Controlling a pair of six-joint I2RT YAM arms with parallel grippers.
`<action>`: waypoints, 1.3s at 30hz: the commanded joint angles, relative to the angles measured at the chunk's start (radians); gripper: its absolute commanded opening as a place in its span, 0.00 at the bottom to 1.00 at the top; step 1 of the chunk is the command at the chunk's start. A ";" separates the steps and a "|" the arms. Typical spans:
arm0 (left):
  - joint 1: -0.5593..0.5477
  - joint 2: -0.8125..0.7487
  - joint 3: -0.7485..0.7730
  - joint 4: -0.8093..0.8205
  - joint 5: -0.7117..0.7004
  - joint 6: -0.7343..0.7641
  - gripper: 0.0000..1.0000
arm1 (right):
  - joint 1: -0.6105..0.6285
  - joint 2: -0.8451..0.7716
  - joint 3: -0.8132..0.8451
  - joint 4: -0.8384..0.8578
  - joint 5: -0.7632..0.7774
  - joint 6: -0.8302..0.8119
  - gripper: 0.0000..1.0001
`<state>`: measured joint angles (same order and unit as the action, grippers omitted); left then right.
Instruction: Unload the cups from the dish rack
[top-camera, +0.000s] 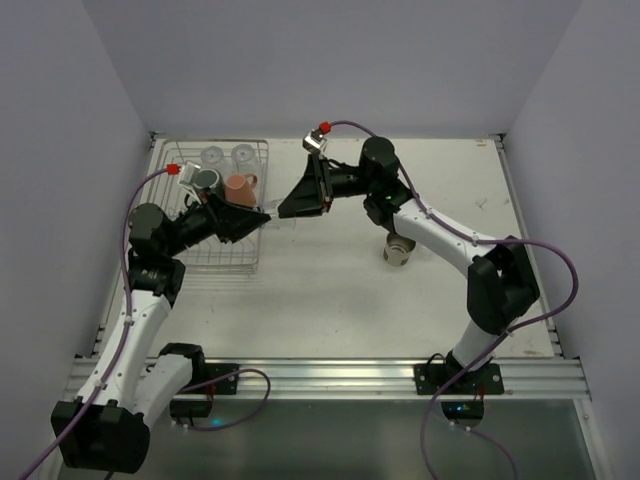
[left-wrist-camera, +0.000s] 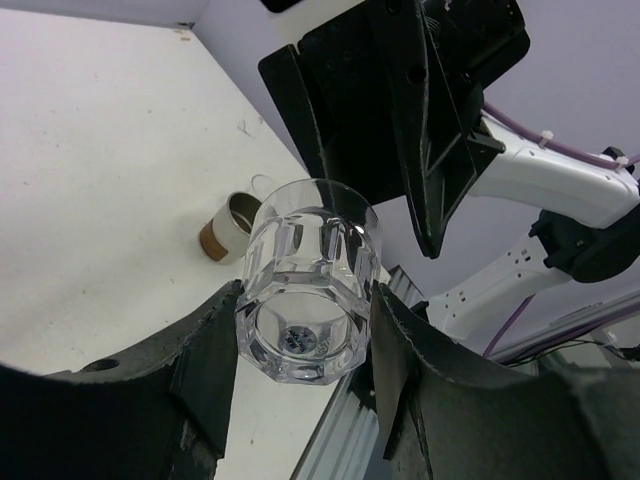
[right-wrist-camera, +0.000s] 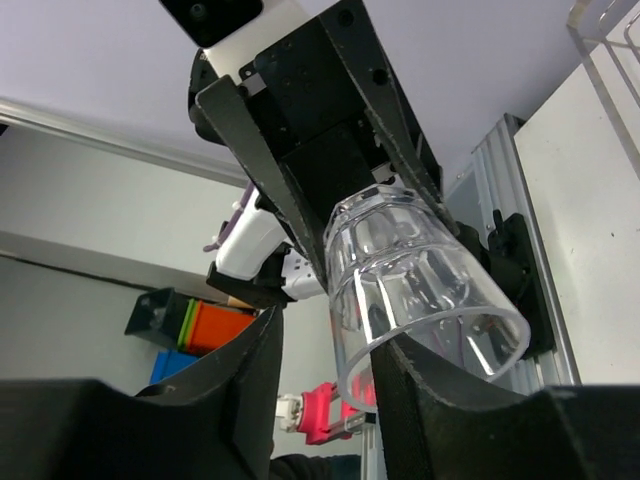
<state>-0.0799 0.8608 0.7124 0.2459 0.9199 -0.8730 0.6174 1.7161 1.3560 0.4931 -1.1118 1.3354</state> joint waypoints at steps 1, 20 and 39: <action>-0.027 0.018 -0.027 0.055 0.004 -0.014 0.00 | 0.008 -0.004 0.017 0.114 0.018 0.064 0.41; -0.047 0.017 0.130 -0.393 -0.379 0.256 1.00 | -0.158 -0.186 -0.075 -0.498 0.194 -0.376 0.00; -0.047 0.178 0.162 -0.525 -0.687 0.351 1.00 | -0.297 -0.308 -0.046 -1.349 1.388 -0.917 0.00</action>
<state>-0.1249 1.0298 0.8585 -0.3016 0.2611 -0.5552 0.3237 1.4155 1.2903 -0.7761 0.0471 0.4778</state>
